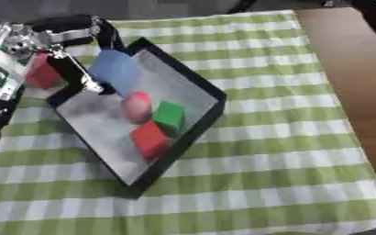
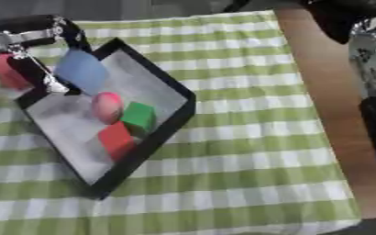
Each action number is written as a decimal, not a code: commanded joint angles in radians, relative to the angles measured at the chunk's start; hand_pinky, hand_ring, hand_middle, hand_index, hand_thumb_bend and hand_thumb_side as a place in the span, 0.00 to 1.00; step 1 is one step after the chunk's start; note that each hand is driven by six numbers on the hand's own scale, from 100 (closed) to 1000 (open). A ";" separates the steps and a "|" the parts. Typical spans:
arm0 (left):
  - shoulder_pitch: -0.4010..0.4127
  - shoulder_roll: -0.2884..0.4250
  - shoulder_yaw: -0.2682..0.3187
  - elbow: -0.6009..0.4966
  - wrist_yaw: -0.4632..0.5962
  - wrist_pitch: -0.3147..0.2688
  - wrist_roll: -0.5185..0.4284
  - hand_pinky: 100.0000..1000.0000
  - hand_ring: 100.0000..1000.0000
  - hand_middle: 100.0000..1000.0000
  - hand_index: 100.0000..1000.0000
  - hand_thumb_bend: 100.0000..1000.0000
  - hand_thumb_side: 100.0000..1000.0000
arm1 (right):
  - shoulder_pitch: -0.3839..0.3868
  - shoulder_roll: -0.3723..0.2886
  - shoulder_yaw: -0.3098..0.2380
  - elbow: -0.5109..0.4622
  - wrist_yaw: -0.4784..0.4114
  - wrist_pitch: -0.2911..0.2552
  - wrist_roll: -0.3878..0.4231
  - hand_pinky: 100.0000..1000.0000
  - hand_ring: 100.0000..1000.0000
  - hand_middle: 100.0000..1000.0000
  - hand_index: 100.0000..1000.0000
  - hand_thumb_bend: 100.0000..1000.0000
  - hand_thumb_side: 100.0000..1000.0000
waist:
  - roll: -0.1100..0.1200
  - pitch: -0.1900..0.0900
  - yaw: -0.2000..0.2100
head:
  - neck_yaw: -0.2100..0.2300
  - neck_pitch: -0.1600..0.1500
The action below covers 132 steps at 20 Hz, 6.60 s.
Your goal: Pick up objects on the table and place them in the box.
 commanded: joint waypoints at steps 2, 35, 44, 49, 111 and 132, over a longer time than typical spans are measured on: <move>-0.014 0.000 0.003 0.022 -0.055 -0.209 -0.163 0.72 0.65 0.58 0.70 0.49 0.00 | -0.013 -0.016 -0.006 -0.008 -0.004 0.004 0.000 0.87 0.70 0.59 0.75 0.11 0.20 | 0.006 -0.034 -0.002 | -0.002 -0.002; 0.007 0.337 0.252 0.124 -0.066 -0.035 -0.037 0.88 0.85 0.78 0.87 0.67 0.07 | -0.012 -0.033 -0.015 -0.014 -0.005 -0.008 -0.009 0.87 0.70 0.59 0.74 0.19 0.17 | -0.003 -0.025 -0.005 | -0.032 -0.002; -0.001 0.337 0.259 0.188 -0.149 -0.040 -0.026 0.88 0.86 0.78 0.84 0.72 0.00 | -0.018 -0.040 -0.013 -0.015 0.013 -0.012 0.000 0.87 0.70 0.59 0.74 0.18 0.19 | -0.014 0.010 -0.008 | -0.009 -0.013; -0.011 0.336 0.268 0.190 -0.197 -0.070 0.025 0.88 0.85 0.77 0.82 0.68 0.00 | -0.022 -0.043 -0.012 -0.014 0.023 -0.012 0.007 0.87 0.70 0.59 0.74 0.18 0.19 | -0.016 0.028 -0.013 | 0.007 -0.033; -0.082 0.288 0.254 0.202 -0.203 0.236 0.013 0.96 0.88 0.77 0.85 0.59 0.20 | -0.004 -0.052 -0.008 0.016 0.054 0.000 0.031 0.88 0.69 0.58 0.74 0.16 0.21 | 0.013 0.039 -0.015 | -0.008 -0.048; -0.090 0.328 0.221 0.179 -0.151 -0.143 0.031 0.93 0.87 0.77 0.84 0.75 0.00 | -0.025 -0.052 -0.003 0.016 0.051 0.006 0.030 0.87 0.68 0.57 0.73 0.15 0.21 | 0.018 0.056 -0.056 | 0.002 -0.079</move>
